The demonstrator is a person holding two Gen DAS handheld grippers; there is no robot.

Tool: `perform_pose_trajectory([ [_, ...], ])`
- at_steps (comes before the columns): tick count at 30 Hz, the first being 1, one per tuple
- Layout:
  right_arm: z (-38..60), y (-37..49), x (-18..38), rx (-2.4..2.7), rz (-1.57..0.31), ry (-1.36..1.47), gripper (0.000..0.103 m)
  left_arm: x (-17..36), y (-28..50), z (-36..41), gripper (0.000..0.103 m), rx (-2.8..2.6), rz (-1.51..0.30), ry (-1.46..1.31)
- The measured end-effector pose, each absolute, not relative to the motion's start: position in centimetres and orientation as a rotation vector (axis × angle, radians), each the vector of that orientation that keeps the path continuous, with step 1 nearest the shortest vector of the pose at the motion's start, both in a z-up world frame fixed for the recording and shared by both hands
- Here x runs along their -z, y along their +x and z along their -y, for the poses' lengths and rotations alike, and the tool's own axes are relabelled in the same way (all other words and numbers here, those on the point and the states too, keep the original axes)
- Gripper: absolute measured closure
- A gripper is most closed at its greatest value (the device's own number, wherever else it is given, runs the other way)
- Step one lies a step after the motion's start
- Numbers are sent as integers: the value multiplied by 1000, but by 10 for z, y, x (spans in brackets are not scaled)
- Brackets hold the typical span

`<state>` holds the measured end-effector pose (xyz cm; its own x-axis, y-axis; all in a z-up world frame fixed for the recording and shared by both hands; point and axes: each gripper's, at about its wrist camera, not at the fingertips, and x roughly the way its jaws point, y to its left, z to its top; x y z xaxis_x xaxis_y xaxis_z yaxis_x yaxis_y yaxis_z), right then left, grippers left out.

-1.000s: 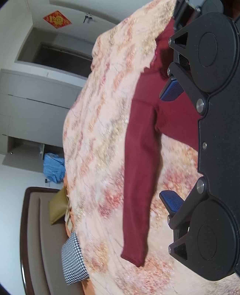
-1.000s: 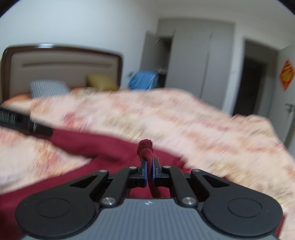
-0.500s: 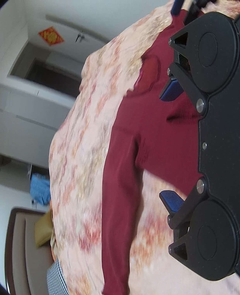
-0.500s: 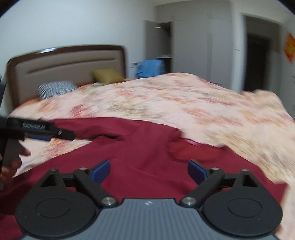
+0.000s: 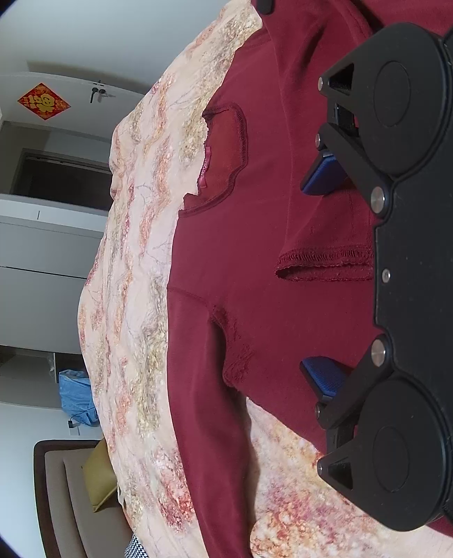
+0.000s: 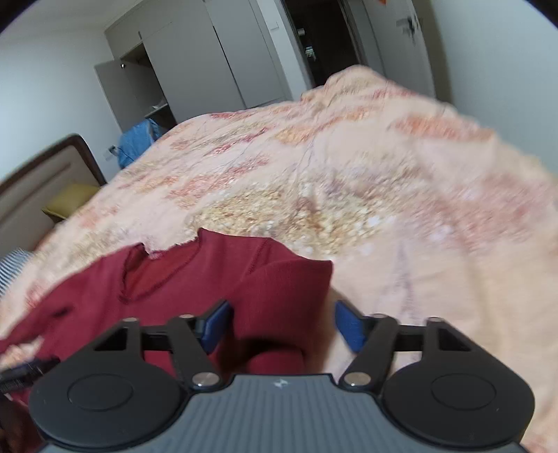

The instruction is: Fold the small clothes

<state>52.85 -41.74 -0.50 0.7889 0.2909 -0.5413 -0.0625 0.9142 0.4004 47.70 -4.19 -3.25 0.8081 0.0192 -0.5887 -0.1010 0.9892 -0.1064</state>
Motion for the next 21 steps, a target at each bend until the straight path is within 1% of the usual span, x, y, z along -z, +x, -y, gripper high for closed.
perform_pose_trajectory([
  [1, 418, 531, 3, -199, -624, 371, 70, 34, 477, 42, 4, -66, -629, -128],
  [3, 413, 528, -10, -195, -552, 267, 83, 38, 481, 45, 5, -75, -645, -97],
  [4, 406, 519, -20, -181, -477, 150, 87, 39, 483, 47, 5, -75, -651, -82],
  [6, 385, 498, -32, -156, -343, -146, 87, 41, 485, 51, 5, -76, -652, -57],
  [7, 381, 496, -34, -156, -354, -192, 87, 42, 486, 53, 5, -77, -652, -43],
  [8, 384, 500, -33, -168, -394, -163, 87, 42, 487, 55, 6, -75, -652, -34],
  [9, 387, 505, -31, -174, -444, -124, 87, 42, 487, 56, 9, -70, -649, -31],
  [11, 395, 511, -23, -157, -501, -87, 81, 41, 488, 58, 16, -43, -640, -37],
  [13, 407, 506, -17, -144, -499, -40, 63, 39, 489, 59, 29, 2, -638, -42],
  [14, 414, 500, -15, -141, -494, -8, 58, 38, 490, 58, 32, 24, -641, -48],
  [15, 420, 493, -14, -140, -490, 18, 52, 37, 492, 58, 39, 46, -646, -59],
  [16, 426, 485, -14, -139, -485, 29, 50, 36, 493, 56, 45, 69, -654, -79],
  [17, 430, 474, -13, -138, -481, 25, 50, 35, 496, 55, 49, 85, -665, -101],
  [19, 432, 453, -11, -145, -480, -16, 50, 35, 502, 52, 63, 103, -692, -138],
  [20, 432, 444, -10, -164, -482, -43, 50, 35, 504, 52, 66, 111, -703, -148],
  [21, 428, 436, -8, -191, -489, -79, 50, 35, 507, 53, 74, 124, -714, -156],
])
